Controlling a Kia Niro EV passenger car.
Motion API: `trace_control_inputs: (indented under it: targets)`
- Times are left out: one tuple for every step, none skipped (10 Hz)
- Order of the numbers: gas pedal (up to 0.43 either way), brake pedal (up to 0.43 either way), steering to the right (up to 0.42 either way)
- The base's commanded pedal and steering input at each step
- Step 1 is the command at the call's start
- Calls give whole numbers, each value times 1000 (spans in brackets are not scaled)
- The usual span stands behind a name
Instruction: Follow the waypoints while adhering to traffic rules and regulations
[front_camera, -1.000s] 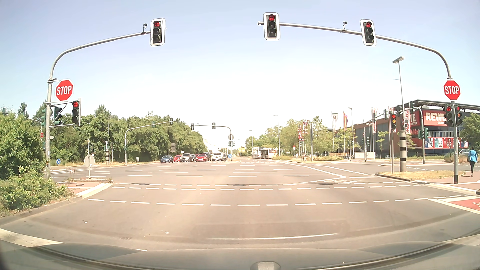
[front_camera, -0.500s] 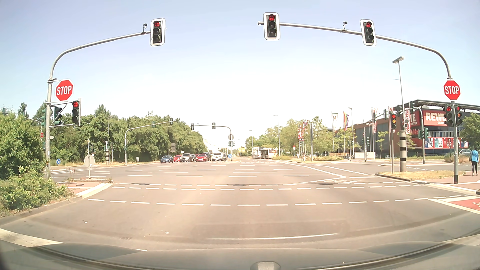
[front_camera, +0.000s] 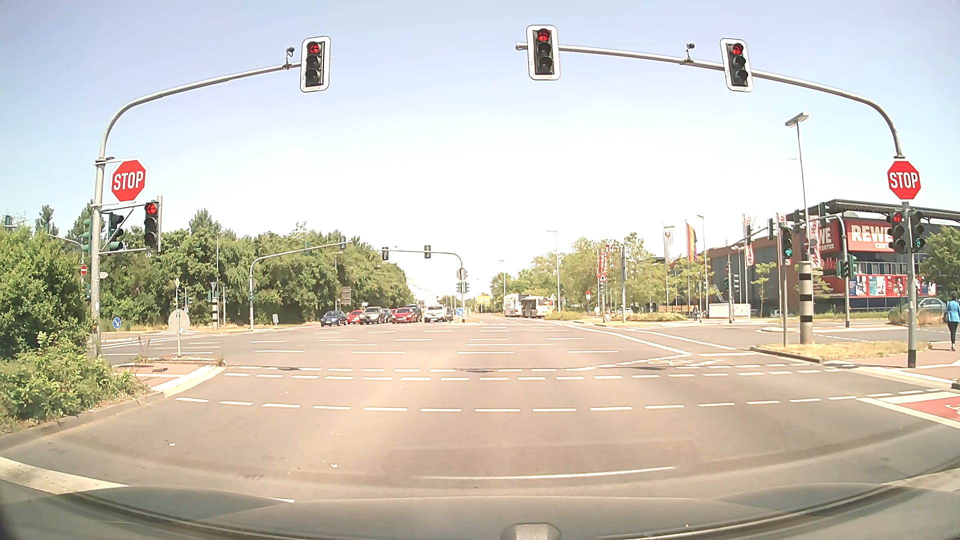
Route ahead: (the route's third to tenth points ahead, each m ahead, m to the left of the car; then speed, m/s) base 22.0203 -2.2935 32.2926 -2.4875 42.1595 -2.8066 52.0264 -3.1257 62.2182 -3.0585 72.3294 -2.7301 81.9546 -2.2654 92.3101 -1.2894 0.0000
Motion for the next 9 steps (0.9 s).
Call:
trace_control_inputs:
  targets:
    - [0, 293, -4]
    - [0, 293, -4]
    - [0, 293, -4]
    - [0, 293, -5]
    - [0, 293, -5]
    - [0, 293, -5]
    - [0, 293, -4]
    - [0, 293, -5]
    - [0, 293, -4]
